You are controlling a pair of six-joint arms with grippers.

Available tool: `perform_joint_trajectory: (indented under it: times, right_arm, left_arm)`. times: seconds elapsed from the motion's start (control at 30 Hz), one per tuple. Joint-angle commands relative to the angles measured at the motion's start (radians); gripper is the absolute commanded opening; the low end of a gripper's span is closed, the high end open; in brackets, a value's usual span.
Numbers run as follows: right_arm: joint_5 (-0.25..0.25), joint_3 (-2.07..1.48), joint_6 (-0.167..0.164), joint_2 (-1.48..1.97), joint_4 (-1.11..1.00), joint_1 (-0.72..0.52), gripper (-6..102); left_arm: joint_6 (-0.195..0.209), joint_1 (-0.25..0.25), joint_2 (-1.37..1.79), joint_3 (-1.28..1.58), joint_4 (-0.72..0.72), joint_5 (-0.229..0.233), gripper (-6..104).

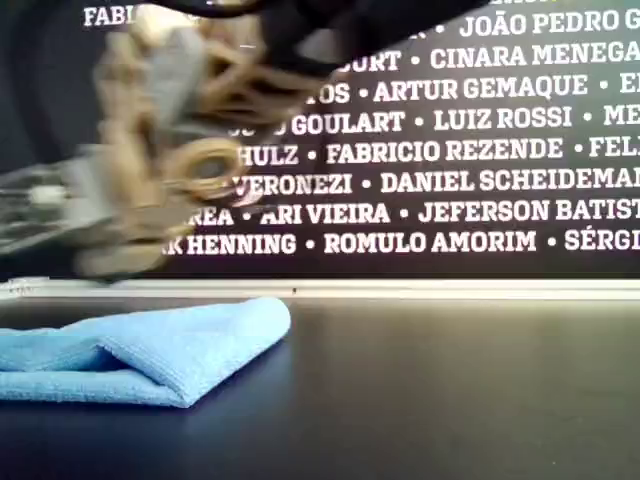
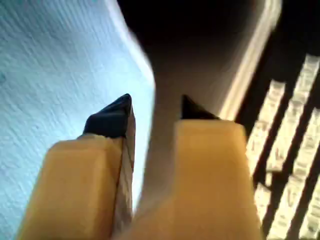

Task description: Fold a cloth

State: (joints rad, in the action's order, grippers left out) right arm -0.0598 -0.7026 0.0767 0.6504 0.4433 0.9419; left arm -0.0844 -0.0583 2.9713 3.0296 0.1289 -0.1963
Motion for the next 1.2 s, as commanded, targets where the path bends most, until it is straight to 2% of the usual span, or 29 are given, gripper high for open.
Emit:
perform_joint_trajectory:
  times: [0.0, 0.1, 0.13, 0.3, 0.53, 0.6, 0.73, 0.8, 1.07, 1.17]
  right_arm:
    - [-0.044, 0.058, -0.003, 0.172, -0.003, -0.117, 8]
    - [-0.061, 0.055, -0.012, 0.225, -0.003, -0.219, -1]
    - [-0.049, 0.049, -0.012, 0.249, -0.003, -0.249, -1]
    - [-0.066, -0.074, -0.012, 0.449, -0.003, -0.348, -1]
    - [-0.077, -0.655, -0.011, 0.922, -0.002, -0.449, -1]
    - [-0.126, -0.842, -0.011, 1.081, -0.002, -0.476, -1]
    - [-0.288, -1.134, -0.003, 1.427, -0.021, -0.568, -1]
    - [-0.318, -1.253, -0.011, 1.574, -0.021, -0.618, -1]
    - [-0.321, -1.692, -0.012, 1.988, -0.021, -0.655, -1]
    - [-0.336, -1.839, -0.012, 2.102, -0.021, -0.658, -1]
  left_arm:
    - [-0.003, -0.025, 0.0, -0.006, -0.006, 0.003, 35]
    - [-0.003, -0.02, 0.015, -0.006, -0.006, 0.003, 35]
    - [-0.003, -0.018, 0.018, -0.006, -0.006, 0.003, 35]
    - [-0.003, -0.017, 0.017, -0.006, -0.006, 0.003, 35]
    - [-0.003, -0.014, 0.02, -0.006, -0.006, -0.009, 35]
    - [-0.003, -0.014, 0.021, -0.006, -0.006, -0.005, 35]
    - [-0.003, -0.014, 0.021, -0.006, -0.008, 0.002, 35]
    - [-0.003, -0.014, 0.021, -0.006, -0.008, -0.002, 35]
    - [-0.003, -0.014, 0.02, -0.006, -0.008, -0.011, 35]
    - [-0.003, -0.014, 0.02, -0.006, -0.008, -0.011, 35]
